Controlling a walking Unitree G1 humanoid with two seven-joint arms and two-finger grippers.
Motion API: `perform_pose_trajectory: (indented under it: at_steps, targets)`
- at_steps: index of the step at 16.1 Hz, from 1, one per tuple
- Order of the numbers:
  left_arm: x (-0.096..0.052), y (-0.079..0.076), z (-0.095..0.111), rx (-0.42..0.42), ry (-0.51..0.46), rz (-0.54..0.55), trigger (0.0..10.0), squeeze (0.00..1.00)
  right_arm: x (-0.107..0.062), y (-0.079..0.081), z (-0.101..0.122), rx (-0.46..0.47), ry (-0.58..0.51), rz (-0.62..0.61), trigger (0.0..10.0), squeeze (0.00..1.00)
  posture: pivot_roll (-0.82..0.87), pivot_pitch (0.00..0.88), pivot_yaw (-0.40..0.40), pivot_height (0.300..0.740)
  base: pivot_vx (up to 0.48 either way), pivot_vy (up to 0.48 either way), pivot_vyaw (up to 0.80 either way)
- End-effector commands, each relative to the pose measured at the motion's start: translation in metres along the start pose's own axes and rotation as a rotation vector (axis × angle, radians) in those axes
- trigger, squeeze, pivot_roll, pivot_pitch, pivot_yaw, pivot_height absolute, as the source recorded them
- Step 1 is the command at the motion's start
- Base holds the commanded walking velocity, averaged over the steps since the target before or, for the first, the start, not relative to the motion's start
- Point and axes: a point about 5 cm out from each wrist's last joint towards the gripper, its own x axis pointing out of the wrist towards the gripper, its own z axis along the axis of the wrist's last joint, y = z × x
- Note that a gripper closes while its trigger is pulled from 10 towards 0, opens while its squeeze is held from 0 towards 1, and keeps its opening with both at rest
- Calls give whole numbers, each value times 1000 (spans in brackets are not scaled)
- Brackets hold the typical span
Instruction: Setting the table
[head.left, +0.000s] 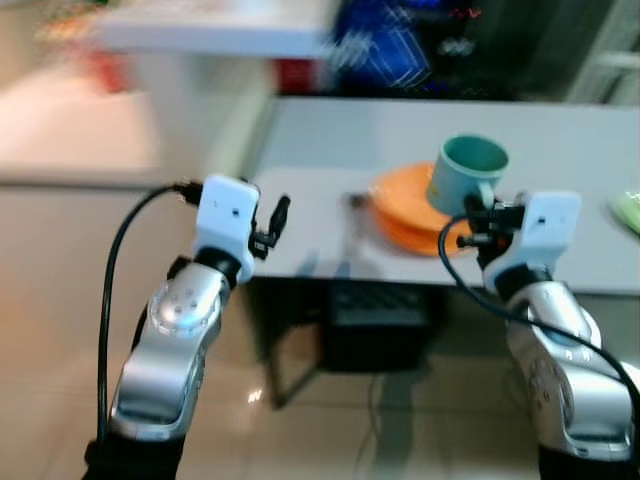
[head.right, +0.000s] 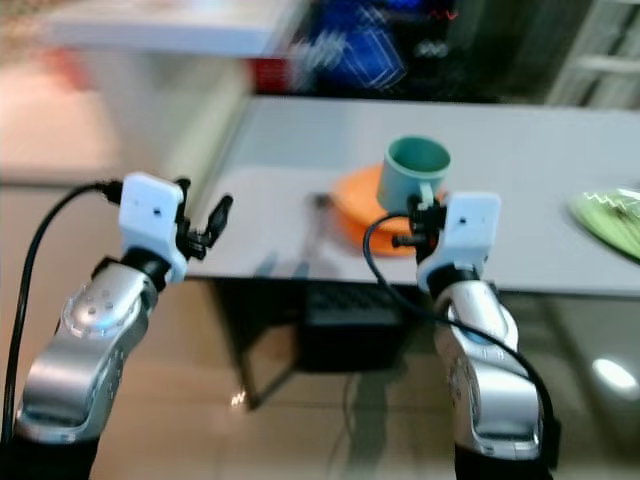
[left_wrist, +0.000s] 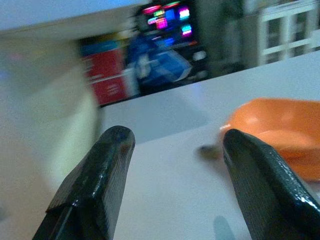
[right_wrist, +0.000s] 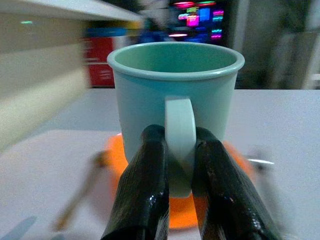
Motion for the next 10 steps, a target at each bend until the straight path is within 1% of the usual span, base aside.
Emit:
perform_pose_trajectory:
  at_steps: [1,4,7,10]
  targets:
    - [2,-3,4,-7,-15,-18,10000,0,1,-2,9,0,-31,-5,10000,0,-13,0,-5,740,326,0,0]
    - [1,-3,4,-11,-17,-19,10000,0,1,-2,11,-10,-34,0,10000,0,-11,0,-8,740,326,0,0]
    - [1,0,4,-11,-19,-11,10000,0,2,2,14,-2,-55,26,10000,0,-9,0,-11,740,322,0,0]
    - [1,2,6,-6,-25,0,10000,0,4,4,25,25,-98,90,10000,0,-3,0,-18,740,325,0,0]
